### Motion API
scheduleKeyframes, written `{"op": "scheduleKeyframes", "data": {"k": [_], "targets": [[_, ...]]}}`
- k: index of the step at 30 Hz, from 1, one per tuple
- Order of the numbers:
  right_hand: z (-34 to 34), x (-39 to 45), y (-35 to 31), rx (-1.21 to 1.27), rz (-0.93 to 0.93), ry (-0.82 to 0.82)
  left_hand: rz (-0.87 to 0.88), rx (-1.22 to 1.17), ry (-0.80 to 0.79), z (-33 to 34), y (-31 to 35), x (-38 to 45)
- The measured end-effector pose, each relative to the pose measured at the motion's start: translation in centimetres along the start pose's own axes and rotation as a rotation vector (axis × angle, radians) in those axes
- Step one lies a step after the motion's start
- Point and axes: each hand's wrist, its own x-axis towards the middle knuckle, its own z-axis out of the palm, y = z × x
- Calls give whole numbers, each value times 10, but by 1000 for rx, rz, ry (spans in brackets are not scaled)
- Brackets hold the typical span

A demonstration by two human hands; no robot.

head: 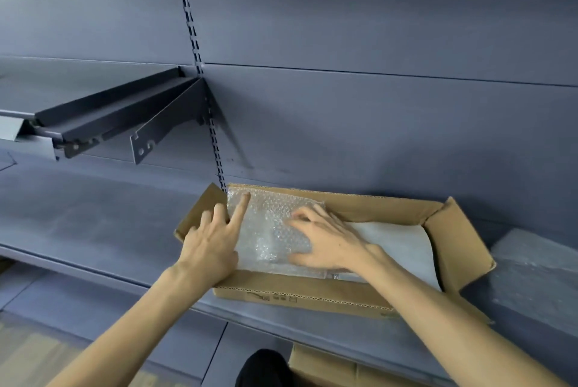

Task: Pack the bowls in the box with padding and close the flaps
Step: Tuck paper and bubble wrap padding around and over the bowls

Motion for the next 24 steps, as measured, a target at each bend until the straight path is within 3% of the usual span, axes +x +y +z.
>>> {"op": "scheduleKeyframes", "data": {"k": [2, 4, 7, 12, 20, 24], "targets": [[4, 4, 3, -35, 1, -8, 156, 174, 114, -6, -1, 6], [10, 6, 3, -64, -5, -7, 408, 169, 199, -12, -2, 16], [13, 8, 4, -95, -17, 9, 609, 74, 93, -16, 2, 36], [4, 13, 8, -140, -32, -69, 535, -17, -297, -9, 4, 57], [-1, 18, 11, -155, 11, -230, 398, -378, -536, -7, -21, 70], [-5, 19, 11, -177, -1, -243, 341, -318, -660, -9, -28, 75]]}}
